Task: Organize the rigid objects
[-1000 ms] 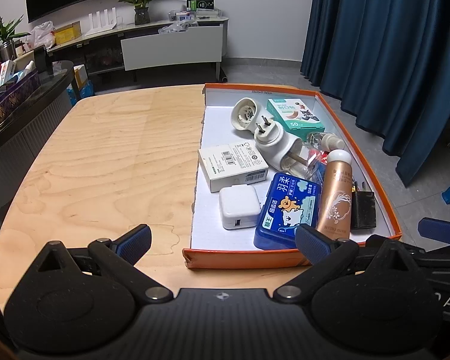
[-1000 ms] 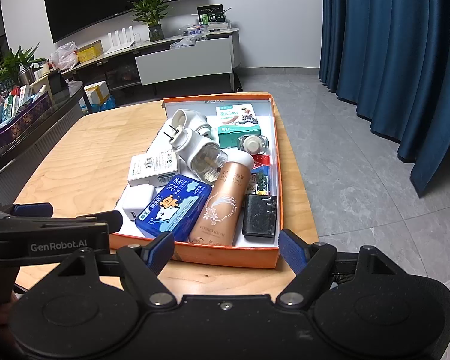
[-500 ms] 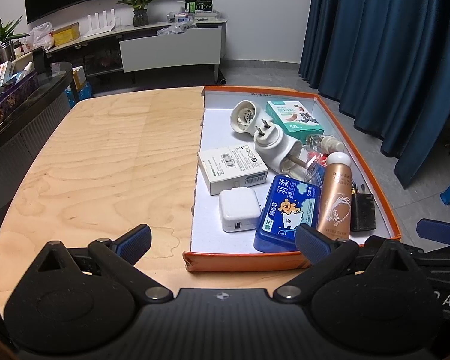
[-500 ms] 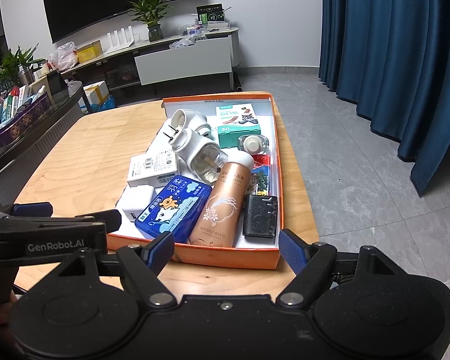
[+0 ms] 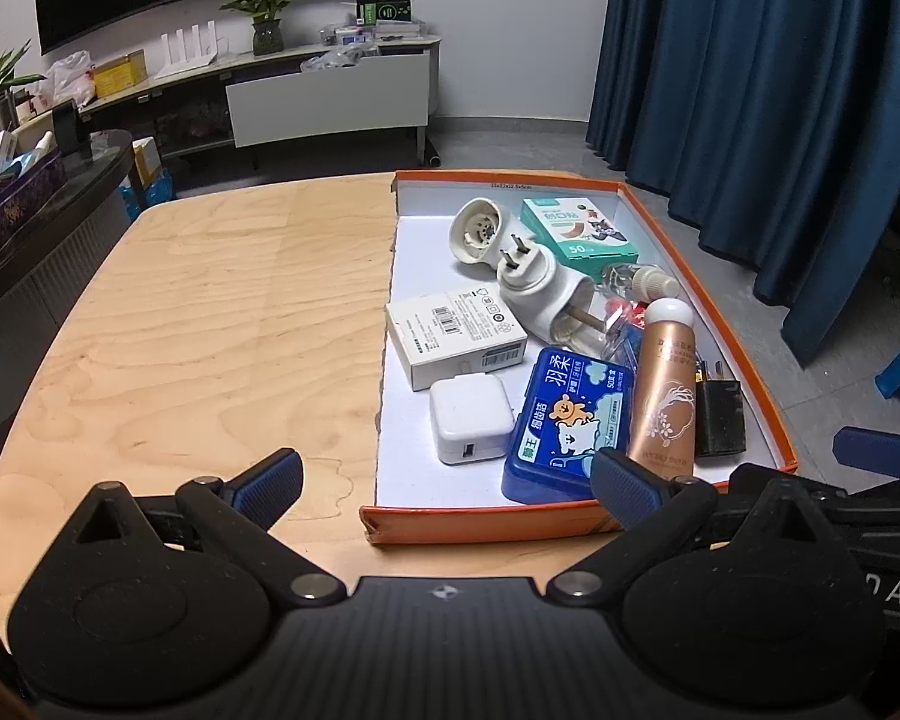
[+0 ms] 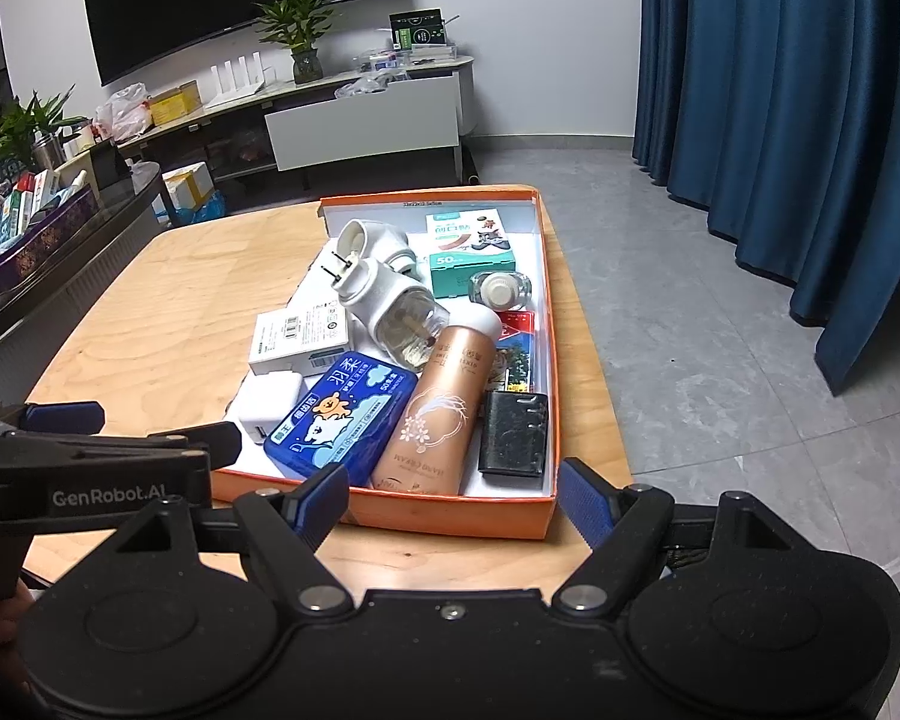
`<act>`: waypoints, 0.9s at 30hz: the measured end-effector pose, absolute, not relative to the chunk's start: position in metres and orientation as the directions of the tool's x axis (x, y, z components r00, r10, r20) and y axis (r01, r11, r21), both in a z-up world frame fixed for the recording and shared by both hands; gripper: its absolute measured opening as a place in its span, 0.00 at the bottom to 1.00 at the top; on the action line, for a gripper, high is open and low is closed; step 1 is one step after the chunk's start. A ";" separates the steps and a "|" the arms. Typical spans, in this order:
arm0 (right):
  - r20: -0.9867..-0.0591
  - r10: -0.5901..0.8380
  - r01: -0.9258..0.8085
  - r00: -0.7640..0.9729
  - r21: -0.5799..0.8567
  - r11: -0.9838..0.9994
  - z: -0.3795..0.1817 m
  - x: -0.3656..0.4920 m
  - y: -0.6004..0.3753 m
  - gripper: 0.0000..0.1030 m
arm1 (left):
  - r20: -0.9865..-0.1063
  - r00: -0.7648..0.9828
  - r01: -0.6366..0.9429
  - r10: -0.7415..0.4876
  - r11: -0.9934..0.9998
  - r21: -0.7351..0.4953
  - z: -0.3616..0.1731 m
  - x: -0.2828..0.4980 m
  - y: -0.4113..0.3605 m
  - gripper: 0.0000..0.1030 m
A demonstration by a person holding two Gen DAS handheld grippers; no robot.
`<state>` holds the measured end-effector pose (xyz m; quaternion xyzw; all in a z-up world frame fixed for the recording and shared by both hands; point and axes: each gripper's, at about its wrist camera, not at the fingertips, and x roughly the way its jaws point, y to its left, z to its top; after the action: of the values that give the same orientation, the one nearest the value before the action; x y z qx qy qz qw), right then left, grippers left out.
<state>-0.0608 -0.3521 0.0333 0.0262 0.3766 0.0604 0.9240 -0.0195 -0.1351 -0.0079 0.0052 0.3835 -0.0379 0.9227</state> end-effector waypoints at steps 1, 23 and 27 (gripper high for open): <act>-0.693 0.132 -0.091 0.709 0.095 0.991 0.033 -0.061 -0.352 0.88 | -0.707 0.704 0.077 -0.068 0.997 -0.020 -0.008 -0.019 -0.135 1.00; -0.692 0.134 -0.091 0.710 0.098 0.991 0.034 -0.061 -0.354 0.88 | -0.699 0.711 0.079 -0.079 0.996 -0.032 -0.007 -0.020 -0.132 1.00; -0.692 0.133 -0.091 0.710 0.098 0.991 0.034 -0.061 -0.354 0.88 | -0.698 0.712 0.078 -0.076 0.997 -0.029 -0.007 -0.020 -0.132 1.00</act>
<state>-0.0612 -0.3537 0.0344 0.0282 0.3761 0.0606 0.9242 -0.0203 -0.1320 -0.0074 0.0011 0.3771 -0.0415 0.9252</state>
